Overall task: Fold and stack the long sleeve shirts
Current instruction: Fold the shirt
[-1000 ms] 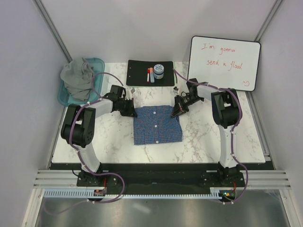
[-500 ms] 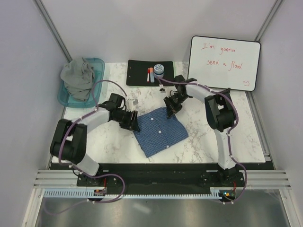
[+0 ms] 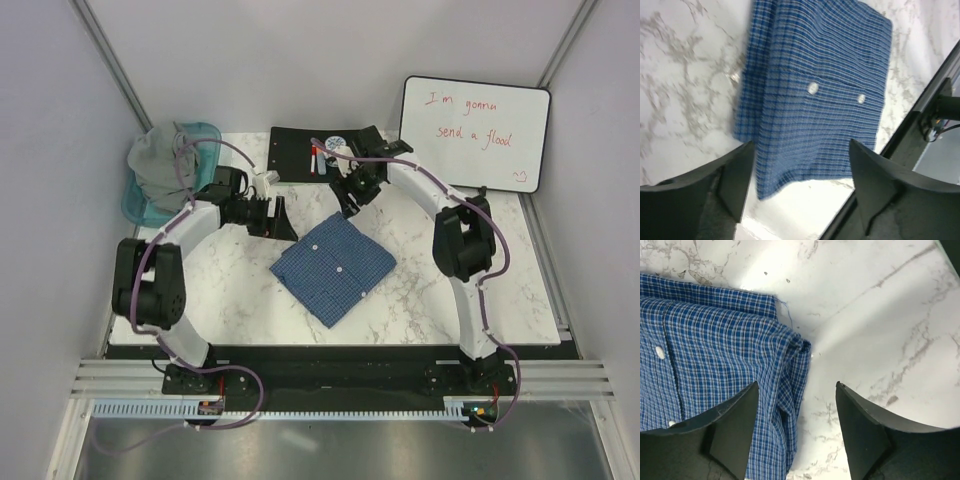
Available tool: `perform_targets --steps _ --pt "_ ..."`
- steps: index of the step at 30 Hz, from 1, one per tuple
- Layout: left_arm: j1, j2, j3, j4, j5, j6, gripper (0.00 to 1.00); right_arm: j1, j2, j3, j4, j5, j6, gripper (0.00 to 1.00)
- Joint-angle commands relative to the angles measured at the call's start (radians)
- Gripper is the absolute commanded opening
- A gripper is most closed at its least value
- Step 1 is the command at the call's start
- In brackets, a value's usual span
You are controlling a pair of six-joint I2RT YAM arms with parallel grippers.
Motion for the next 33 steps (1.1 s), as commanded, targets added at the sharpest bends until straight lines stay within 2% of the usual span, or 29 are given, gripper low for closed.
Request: perform_targets --steps 1,2,3,7,11,15,23,28,29,31,32,33 --pt "0.002 0.192 0.153 -0.037 0.085 0.130 0.89 0.000 -0.132 -0.077 -0.028 -0.012 0.079 0.66" --pt "0.002 0.223 0.176 -0.051 0.120 0.142 0.90 0.000 -0.141 -0.100 -0.037 -0.042 0.105 0.63" --pt "0.000 0.287 0.222 -0.060 0.128 0.153 0.99 0.000 -0.147 -0.149 -0.040 -0.070 0.117 0.61" --pt "-0.001 0.418 0.305 -0.088 0.169 0.170 0.99 0.004 -0.109 -0.229 -0.033 -0.171 0.168 0.52" --pt "-0.003 0.506 0.353 -0.114 0.256 0.159 0.99 0.009 -0.023 -0.226 0.012 -0.141 0.173 0.51" --pt "-0.004 0.533 0.308 -0.106 0.318 0.119 0.90 0.027 0.098 -0.126 0.012 -0.092 0.140 0.49" --pt "-0.029 0.494 0.153 -0.011 0.335 -0.010 0.79 0.076 0.146 -0.054 0.035 0.011 0.016 0.47" --pt "-0.038 0.420 0.069 0.174 0.291 -0.158 0.60 0.079 0.132 -0.068 0.041 0.010 0.005 0.47" --pt "-0.038 0.411 0.052 0.196 0.278 -0.177 0.51 0.081 0.129 -0.069 0.040 0.007 0.005 0.47" --pt "-0.035 0.397 0.044 0.228 0.254 -0.227 0.42 0.082 0.113 -0.075 0.041 -0.009 0.011 0.47" --pt "-0.035 0.395 0.041 0.256 0.228 -0.246 0.30 0.082 0.109 -0.078 0.043 -0.016 0.016 0.47" --pt "-0.035 0.394 0.040 0.271 0.225 -0.275 0.23 0.082 0.097 -0.083 0.043 -0.024 0.025 0.48"
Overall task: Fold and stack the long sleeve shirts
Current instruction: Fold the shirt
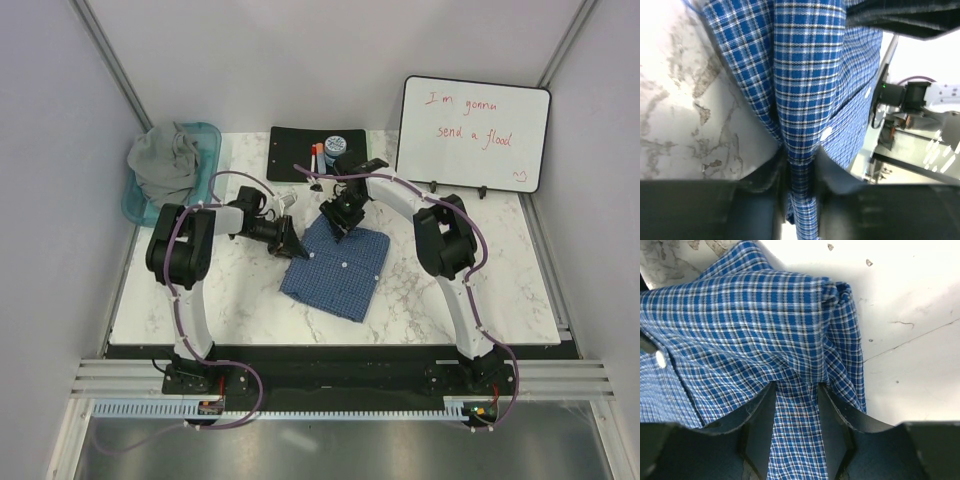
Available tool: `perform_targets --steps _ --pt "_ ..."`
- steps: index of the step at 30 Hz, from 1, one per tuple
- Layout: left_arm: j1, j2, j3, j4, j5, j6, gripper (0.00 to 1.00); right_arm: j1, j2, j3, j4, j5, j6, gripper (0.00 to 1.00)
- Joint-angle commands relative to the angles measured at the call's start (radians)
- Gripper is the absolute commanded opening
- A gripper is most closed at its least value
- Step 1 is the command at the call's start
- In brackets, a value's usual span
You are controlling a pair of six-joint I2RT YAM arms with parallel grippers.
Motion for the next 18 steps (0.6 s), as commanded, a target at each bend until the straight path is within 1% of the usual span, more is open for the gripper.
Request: perform_targets --steps 1,2,3,6,7,9,10,11,12,13,14,16,17,18 --pt "-0.002 -0.050 -0.011 0.146 -0.086 -0.144 0.18 0.004 -0.001 -0.025 0.055 0.010 -0.011 0.48" --pt "-0.002 -0.047 -0.002 0.146 -0.094 -0.150 0.05 0.005 -0.005 -0.032 0.057 0.003 -0.007 0.49" --pt "0.000 -0.044 0.003 0.146 -0.091 -0.163 0.02 0.004 -0.016 -0.033 0.057 0.002 0.007 0.50" --pt "0.000 -0.056 0.012 0.108 -0.107 -0.138 0.02 -0.007 -0.039 -0.029 0.049 0.004 0.036 0.56" --pt "0.000 -0.077 0.029 0.080 -0.144 -0.115 0.02 -0.015 -0.047 -0.024 0.040 -0.002 0.053 0.56" --pt "0.001 -0.110 0.053 -0.024 -0.185 -0.037 0.02 -0.053 -0.071 -0.004 0.009 -0.028 0.081 0.59" --pt "0.001 -0.148 0.085 -0.068 -0.246 -0.008 0.02 -0.070 -0.081 0.008 -0.002 -0.045 0.091 0.61" --pt "0.000 -0.169 0.101 -0.132 -0.276 0.044 0.02 -0.111 -0.103 0.008 -0.009 -0.083 0.102 0.64" --pt "-0.002 -0.186 0.146 -0.180 -0.335 0.073 0.02 -0.133 -0.117 0.008 -0.020 -0.100 0.113 0.66" --pt "0.000 -0.211 0.170 -0.216 -0.363 0.121 0.02 -0.156 -0.137 0.010 -0.029 -0.120 0.125 0.67" --pt "-0.002 -0.220 0.199 -0.293 -0.389 0.142 0.02 -0.195 -0.146 0.008 -0.037 -0.148 0.130 0.68" --pt "0.000 -0.226 0.291 -0.370 -0.472 0.231 0.02 -0.247 -0.179 0.001 -0.058 -0.168 0.134 0.69" --pt "0.000 -0.222 0.329 -0.463 -0.495 0.259 0.02 -0.263 -0.188 -0.002 -0.071 -0.183 0.133 0.69" --pt "-0.002 -0.219 0.418 -0.501 -0.552 0.286 0.02 -0.278 -0.199 -0.009 -0.075 -0.191 0.131 0.70"
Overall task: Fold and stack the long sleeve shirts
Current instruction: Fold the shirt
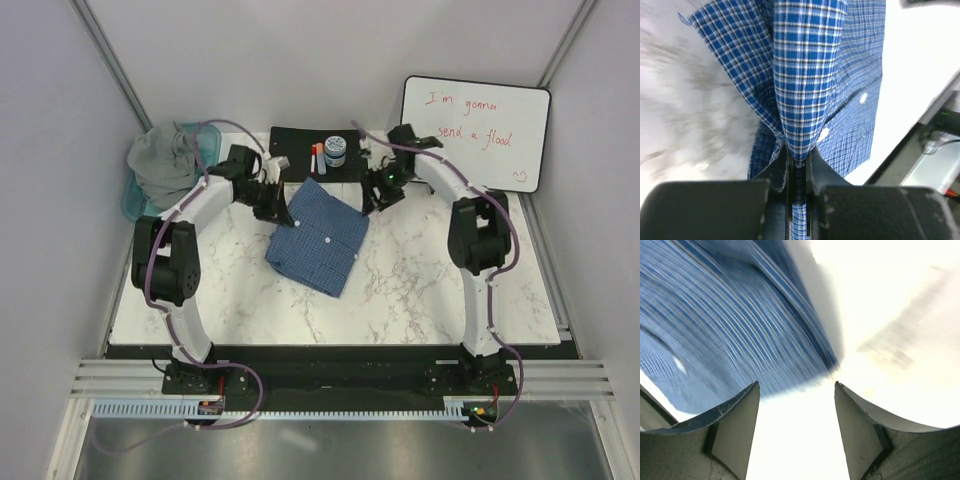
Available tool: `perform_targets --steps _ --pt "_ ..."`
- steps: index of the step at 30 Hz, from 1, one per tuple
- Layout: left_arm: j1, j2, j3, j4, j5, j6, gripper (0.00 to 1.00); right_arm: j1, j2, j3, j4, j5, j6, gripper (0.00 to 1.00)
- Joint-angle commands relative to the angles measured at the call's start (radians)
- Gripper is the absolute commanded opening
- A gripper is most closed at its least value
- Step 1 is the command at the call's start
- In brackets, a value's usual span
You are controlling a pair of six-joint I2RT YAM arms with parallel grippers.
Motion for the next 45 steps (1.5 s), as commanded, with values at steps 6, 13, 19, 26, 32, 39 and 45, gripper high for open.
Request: perform_targets --steps 6,13,19,26,32,39,45 --pt "-0.065 -0.041 0.579 -0.501 -0.526 0.428 0.02 -0.159 -0.190 -0.071 -0.060 -0.120 0.007 0.70" --pt "-0.427 -0.087 0.516 -0.489 -0.956 0.533 0.02 -0.212 -0.233 -0.173 -0.062 -0.190 -0.008 0.70" --pt "-0.616 0.054 0.201 -0.322 -0.988 0.368 0.02 -0.271 -0.278 -0.343 -0.038 -0.279 -0.001 0.70" --pt "-0.762 0.272 0.339 -0.290 -0.805 0.211 0.09 -0.381 -0.345 -0.628 0.010 -0.336 0.010 0.70" --pt "-0.812 0.253 0.500 -0.404 -0.661 0.154 0.64 -0.413 -0.434 -0.696 -0.001 -0.313 0.001 0.71" --pt "-0.713 0.030 0.605 -0.460 -0.416 0.174 0.72 -0.410 -0.442 -0.747 0.013 -0.348 0.016 0.77" --pt "-0.412 -0.029 0.359 -0.366 -0.394 0.332 0.65 -0.328 -0.355 -0.722 0.045 -0.396 0.036 0.65"
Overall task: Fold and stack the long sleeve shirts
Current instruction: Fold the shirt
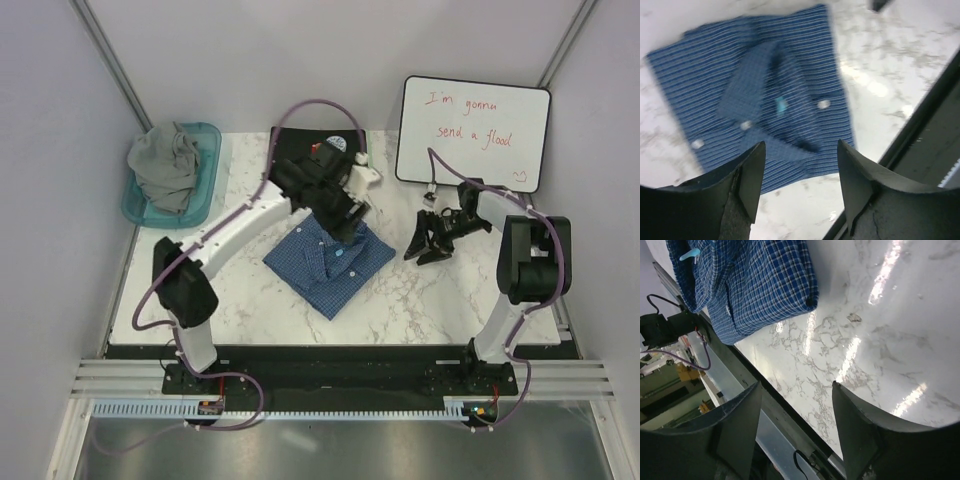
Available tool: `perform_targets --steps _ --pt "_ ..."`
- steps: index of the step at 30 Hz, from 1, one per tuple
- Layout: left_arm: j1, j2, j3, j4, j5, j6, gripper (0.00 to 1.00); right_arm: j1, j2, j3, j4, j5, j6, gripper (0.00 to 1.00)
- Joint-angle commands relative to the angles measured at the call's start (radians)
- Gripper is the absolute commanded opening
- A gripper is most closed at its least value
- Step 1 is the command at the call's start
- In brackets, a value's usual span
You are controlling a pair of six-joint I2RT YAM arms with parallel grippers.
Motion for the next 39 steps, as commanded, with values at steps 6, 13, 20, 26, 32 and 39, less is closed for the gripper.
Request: perform_targets --steps 6,13,20,26,32,39 --pt "0.266 0.014 -0.346 0.190 -0.004 0.255 0.50 0.167 0.222 0.144 0.071 -0.051 0.053 0.51" --pt "0.228 -0.015 -0.579 0.255 0.060 0.218 0.30 0.207 0.392 0.387 0.109 0.051 0.099 0.34" --pt "-0.033 -0.107 -0.649 0.293 0.319 0.008 0.30 0.308 0.529 0.708 0.036 0.079 0.060 0.36" --pt "-0.015 -0.253 -0.578 0.318 0.444 -0.070 0.46 0.304 0.467 0.838 -0.082 0.240 -0.090 0.55" --pt "0.178 -0.296 -0.599 0.319 0.300 0.032 0.53 0.331 0.339 0.712 -0.158 0.248 -0.155 0.59" --pt "0.326 -0.167 -0.633 0.333 0.134 0.195 0.45 0.363 0.276 0.511 -0.158 0.225 -0.143 0.56"
